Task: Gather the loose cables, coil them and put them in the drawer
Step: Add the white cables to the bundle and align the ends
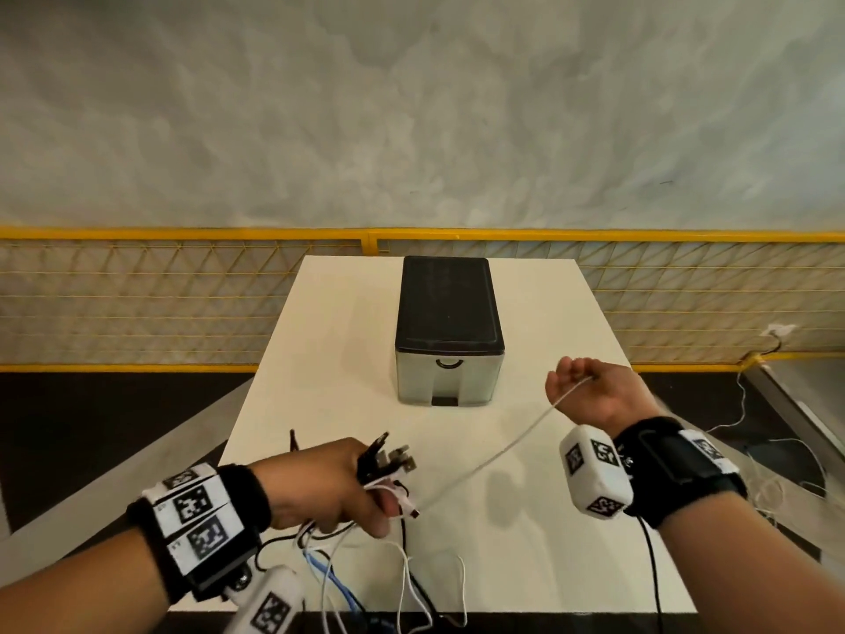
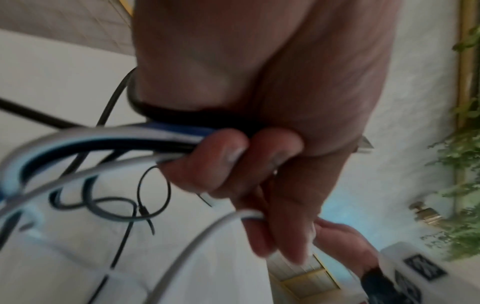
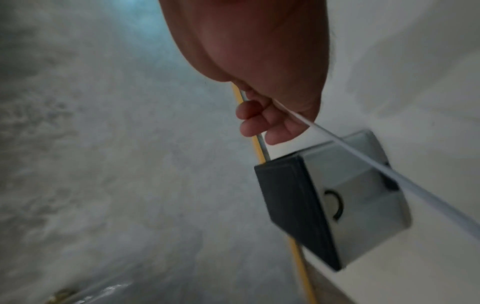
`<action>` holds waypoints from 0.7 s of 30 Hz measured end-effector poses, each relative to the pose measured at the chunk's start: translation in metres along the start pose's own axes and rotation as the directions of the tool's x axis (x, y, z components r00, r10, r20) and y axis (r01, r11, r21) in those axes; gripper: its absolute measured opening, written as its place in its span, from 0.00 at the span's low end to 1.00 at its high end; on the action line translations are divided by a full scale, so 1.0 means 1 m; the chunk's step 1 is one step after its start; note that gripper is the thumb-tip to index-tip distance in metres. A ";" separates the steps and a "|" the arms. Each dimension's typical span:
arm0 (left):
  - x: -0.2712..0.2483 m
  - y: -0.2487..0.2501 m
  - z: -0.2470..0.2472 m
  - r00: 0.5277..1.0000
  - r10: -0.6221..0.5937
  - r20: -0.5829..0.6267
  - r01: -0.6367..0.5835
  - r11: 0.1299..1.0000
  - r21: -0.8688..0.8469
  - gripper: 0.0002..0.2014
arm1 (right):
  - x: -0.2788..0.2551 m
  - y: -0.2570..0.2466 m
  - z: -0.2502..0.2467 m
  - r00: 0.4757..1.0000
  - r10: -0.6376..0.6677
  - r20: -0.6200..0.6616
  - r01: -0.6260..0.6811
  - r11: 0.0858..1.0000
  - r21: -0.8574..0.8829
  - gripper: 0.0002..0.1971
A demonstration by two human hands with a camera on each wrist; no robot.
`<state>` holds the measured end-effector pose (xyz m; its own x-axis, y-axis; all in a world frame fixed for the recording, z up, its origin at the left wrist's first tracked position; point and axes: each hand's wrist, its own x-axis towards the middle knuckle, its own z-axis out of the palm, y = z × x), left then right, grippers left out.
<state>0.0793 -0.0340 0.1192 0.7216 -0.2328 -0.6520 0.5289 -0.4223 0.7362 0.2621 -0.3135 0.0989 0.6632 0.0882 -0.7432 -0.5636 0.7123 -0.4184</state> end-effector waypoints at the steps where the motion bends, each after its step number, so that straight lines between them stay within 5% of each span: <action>1: -0.003 0.000 -0.004 1.000 -0.007 -0.007 0.007 0.999 0.031 0.10 | 0.004 -0.001 -0.006 0.999 -0.021 -0.034 0.019 0.999 -0.042 0.17; 4: -0.006 0.011 -0.014 0.995 0.058 -0.076 -0.057 0.998 0.015 0.08 | 0.005 0.011 -0.030 0.999 -0.035 -0.035 0.023 0.953 -0.303 0.15; 8: 0.004 0.037 -0.022 0.952 0.173 -0.252 -0.229 0.950 -0.214 0.07 | -0.012 0.056 -0.063 0.993 0.114 0.005 -0.081 0.741 -0.666 0.07; 14: 0.048 0.056 0.030 0.909 0.206 -0.363 -0.296 0.932 -0.210 0.07 | -0.021 0.093 -0.045 0.988 0.087 0.125 -0.030 0.916 -0.400 0.12; 21: 0.071 0.043 0.063 0.900 0.245 -0.361 -0.275 0.961 -0.034 0.14 | -0.041 0.105 -0.015 0.933 0.243 0.264 -0.085 0.865 -0.494 0.21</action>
<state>0.1253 -0.1242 0.0934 0.9401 0.0030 -0.3408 0.3247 -0.3118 0.8929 0.1684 -0.2524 0.0772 0.6123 0.4393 -0.6573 -0.7875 0.2652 -0.5564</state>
